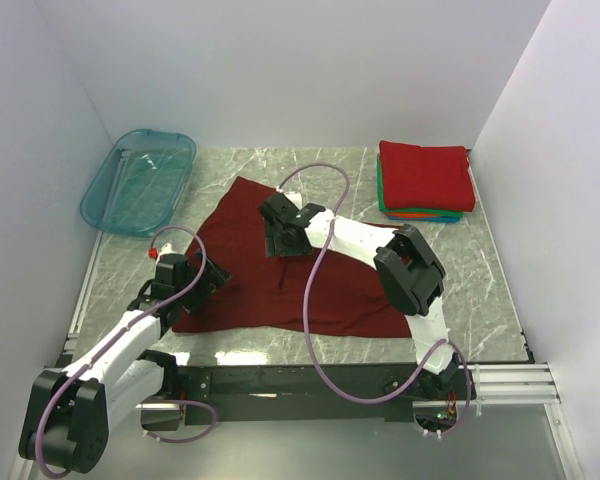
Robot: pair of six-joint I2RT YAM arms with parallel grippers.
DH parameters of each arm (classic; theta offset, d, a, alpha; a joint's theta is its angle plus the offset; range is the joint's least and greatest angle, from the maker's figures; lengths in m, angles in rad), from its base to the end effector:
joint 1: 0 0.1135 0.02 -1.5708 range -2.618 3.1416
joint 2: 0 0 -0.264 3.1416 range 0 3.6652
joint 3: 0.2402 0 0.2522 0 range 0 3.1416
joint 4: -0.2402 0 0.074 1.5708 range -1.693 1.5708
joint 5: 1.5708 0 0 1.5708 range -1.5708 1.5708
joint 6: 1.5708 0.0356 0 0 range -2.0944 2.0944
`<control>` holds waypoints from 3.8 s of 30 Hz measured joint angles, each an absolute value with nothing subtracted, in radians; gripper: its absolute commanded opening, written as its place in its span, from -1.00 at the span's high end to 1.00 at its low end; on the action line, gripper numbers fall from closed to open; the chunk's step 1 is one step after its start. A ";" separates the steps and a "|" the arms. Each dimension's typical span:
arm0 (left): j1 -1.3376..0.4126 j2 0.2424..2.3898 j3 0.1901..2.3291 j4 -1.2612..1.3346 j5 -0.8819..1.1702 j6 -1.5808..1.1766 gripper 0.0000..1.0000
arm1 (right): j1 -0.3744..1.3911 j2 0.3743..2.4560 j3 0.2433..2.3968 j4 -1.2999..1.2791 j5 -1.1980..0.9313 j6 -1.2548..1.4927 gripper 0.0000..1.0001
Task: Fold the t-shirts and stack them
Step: Fold the tshirt
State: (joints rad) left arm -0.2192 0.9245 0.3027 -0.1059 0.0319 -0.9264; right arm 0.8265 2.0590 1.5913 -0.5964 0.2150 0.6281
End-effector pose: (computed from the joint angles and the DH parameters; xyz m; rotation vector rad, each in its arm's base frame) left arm 0.1724 -0.0396 0.1574 -0.8079 2.2380 -0.6102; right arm 0.3052 0.3202 0.1947 -0.1862 2.6079 0.2392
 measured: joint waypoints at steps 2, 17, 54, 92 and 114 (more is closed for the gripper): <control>-0.219 0.925 0.313 -0.126 0.028 -0.925 -0.99 | 0.826 2.059 1.607 -0.614 0.234 0.619 -0.61; -0.219 1.022 0.670 -0.251 -0.009 -0.897 -0.99 | 0.703 1.545 1.312 -0.589 0.379 0.640 -0.81; -0.201 2.571 2.325 -0.647 -0.110 -0.379 -0.45 | 0.359 0.891 0.703 -0.494 0.372 0.582 -0.97; -0.260 2.526 2.221 -0.583 -0.153 -0.286 0.99 | 0.325 0.986 0.703 -0.467 0.358 0.552 -0.96; -0.260 2.180 1.800 -0.374 -0.062 -0.313 0.99 | 0.160 1.287 0.920 -0.535 0.299 0.559 -0.87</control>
